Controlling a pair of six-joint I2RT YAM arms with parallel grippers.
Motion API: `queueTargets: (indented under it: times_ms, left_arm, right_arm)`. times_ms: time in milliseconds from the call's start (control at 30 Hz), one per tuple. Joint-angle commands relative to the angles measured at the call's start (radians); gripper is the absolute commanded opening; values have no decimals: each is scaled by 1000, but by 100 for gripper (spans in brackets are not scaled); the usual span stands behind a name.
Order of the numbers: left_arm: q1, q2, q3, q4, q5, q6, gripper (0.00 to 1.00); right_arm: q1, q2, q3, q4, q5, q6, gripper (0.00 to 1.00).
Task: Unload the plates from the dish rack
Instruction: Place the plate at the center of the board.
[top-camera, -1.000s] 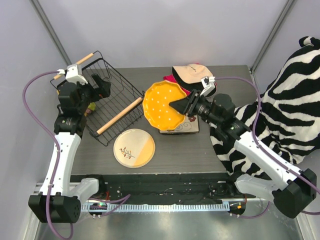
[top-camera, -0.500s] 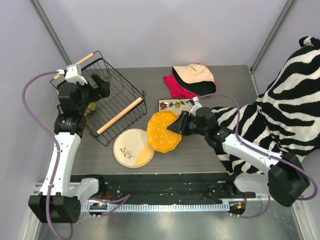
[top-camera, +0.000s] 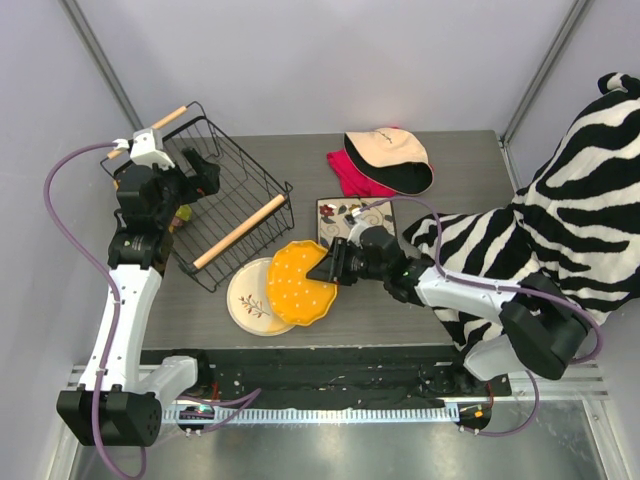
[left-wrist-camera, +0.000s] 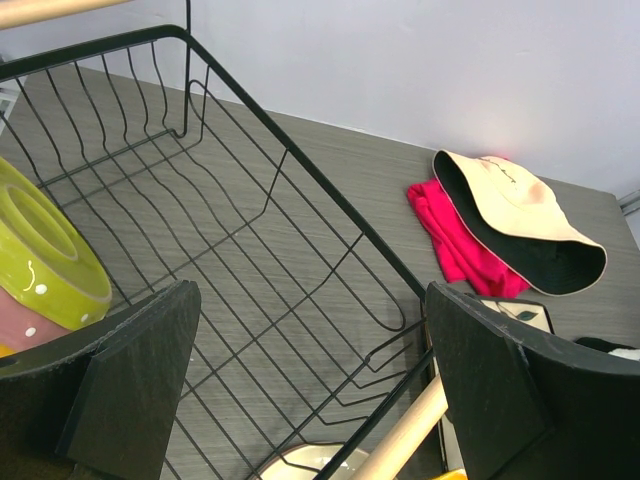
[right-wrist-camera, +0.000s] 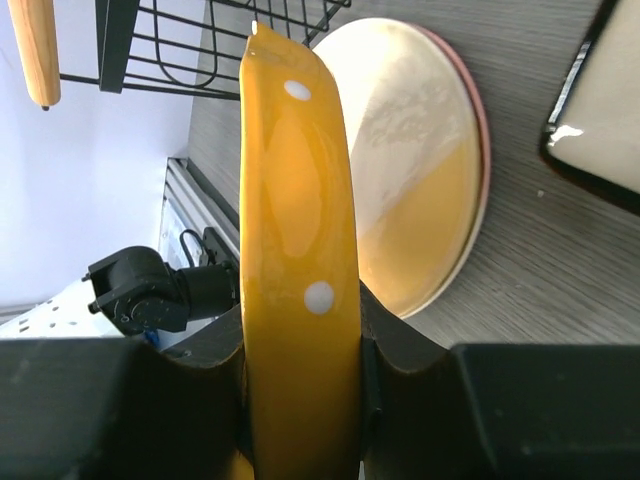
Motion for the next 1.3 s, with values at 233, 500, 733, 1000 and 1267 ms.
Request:
queueTargets:
  times_ms: [233, 500, 733, 1000, 1267]
  left_arm:
    - [3, -17, -3, 29, -7, 8, 100]
    - [3, -14, -2, 26, -4, 8, 100]
    - [3, -9, -3, 27, -1, 8, 100]
    - [3, -7, -2, 27, 3, 7, 100]
    - [3, -6, -3, 27, 6, 7, 100]
  right_arm:
    - [57, 129, 116, 336, -78, 106, 1]
    - [81, 218, 161, 365, -75, 109, 1]
    - [85, 307, 196, 358, -63, 97, 1]
    - [89, 355, 228, 270, -21, 53, 6]
    - [94, 364, 250, 151, 38, -4, 22]
